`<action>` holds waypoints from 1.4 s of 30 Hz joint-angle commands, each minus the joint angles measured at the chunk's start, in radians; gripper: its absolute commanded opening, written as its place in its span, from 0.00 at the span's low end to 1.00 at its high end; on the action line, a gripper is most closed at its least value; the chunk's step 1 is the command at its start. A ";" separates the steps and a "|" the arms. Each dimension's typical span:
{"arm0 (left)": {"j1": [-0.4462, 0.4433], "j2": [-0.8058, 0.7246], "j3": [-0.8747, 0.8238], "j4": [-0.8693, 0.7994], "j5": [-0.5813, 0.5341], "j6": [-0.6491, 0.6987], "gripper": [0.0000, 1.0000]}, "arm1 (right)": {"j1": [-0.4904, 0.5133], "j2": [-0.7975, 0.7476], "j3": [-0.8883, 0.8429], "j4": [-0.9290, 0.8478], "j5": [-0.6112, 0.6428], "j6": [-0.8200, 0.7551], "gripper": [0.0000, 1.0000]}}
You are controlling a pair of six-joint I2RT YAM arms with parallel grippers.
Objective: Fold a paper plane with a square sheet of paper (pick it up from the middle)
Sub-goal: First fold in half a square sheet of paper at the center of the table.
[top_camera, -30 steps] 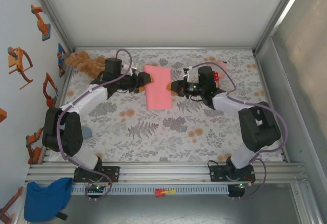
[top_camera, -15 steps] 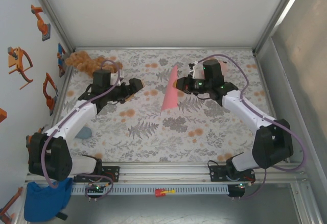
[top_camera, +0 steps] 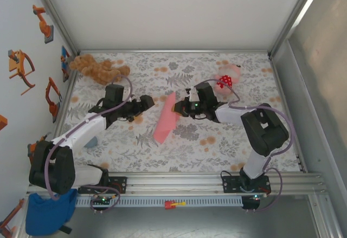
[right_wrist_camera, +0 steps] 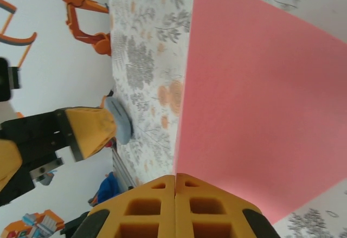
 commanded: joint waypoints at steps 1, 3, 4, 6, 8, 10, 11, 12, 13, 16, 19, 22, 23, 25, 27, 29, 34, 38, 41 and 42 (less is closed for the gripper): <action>-0.051 0.035 -0.001 -0.052 -0.072 0.019 0.91 | 0.000 0.019 -0.053 0.099 0.040 0.018 0.00; -0.078 0.062 0.009 -0.066 -0.088 0.019 0.87 | 0.006 0.030 -0.087 0.125 0.064 0.028 0.00; -0.092 0.075 0.012 -0.073 -0.098 0.018 0.85 | 0.010 0.034 -0.102 0.133 0.075 0.031 0.00; -0.118 0.101 0.017 -0.077 -0.117 0.012 0.84 | 0.021 0.039 -0.120 0.131 0.099 0.032 0.00; -0.142 0.131 0.023 -0.076 -0.127 0.004 0.82 | 0.030 0.047 -0.132 0.130 0.120 0.036 0.00; -0.164 0.170 0.039 -0.080 -0.123 0.006 0.78 | 0.037 0.059 -0.144 0.136 0.140 0.054 0.00; -0.173 0.188 0.051 -0.086 -0.124 0.008 0.77 | 0.041 0.064 -0.148 0.141 0.144 0.063 0.00; -0.178 0.209 0.063 -0.095 -0.126 0.011 0.76 | 0.045 0.072 -0.148 0.147 0.148 0.073 0.00; -0.185 0.228 0.076 -0.100 -0.127 0.017 0.75 | 0.050 0.081 -0.147 0.159 0.149 0.085 0.00; -0.199 0.281 0.112 -0.127 -0.129 0.033 0.73 | 0.069 0.107 -0.141 0.188 0.155 0.125 0.00; -0.206 0.321 0.146 -0.160 -0.141 0.057 0.72 | 0.087 0.141 -0.132 0.221 0.150 0.165 0.00; -0.206 0.352 0.171 -0.187 -0.151 0.074 0.72 | 0.092 0.158 -0.132 0.257 0.147 0.195 0.00; -0.207 0.359 0.176 -0.193 -0.153 0.079 0.71 | 0.092 0.160 -0.129 0.253 0.147 0.196 0.00; -0.207 0.378 0.188 -0.209 -0.160 0.087 0.68 | 0.093 0.159 -0.121 0.236 0.146 0.192 0.00; -0.207 0.397 0.205 -0.231 -0.174 0.092 0.63 | 0.093 0.153 -0.118 0.220 0.146 0.186 0.00; -0.207 0.412 0.216 -0.244 -0.184 0.092 0.57 | 0.094 0.140 -0.113 0.187 0.151 0.171 0.00; -0.208 0.433 0.217 -0.246 -0.206 0.083 0.43 | 0.094 0.072 -0.078 0.012 0.198 0.084 0.07; -0.209 0.440 0.218 -0.250 -0.218 0.085 0.37 | 0.092 -0.011 -0.045 -0.159 0.280 -0.008 0.23; -0.206 0.433 0.218 -0.248 -0.215 0.087 0.36 | 0.092 -0.058 -0.026 -0.259 0.334 -0.060 0.26; -0.206 0.428 0.216 -0.245 -0.214 0.088 0.36 | 0.091 -0.069 -0.023 -0.280 0.346 -0.073 0.26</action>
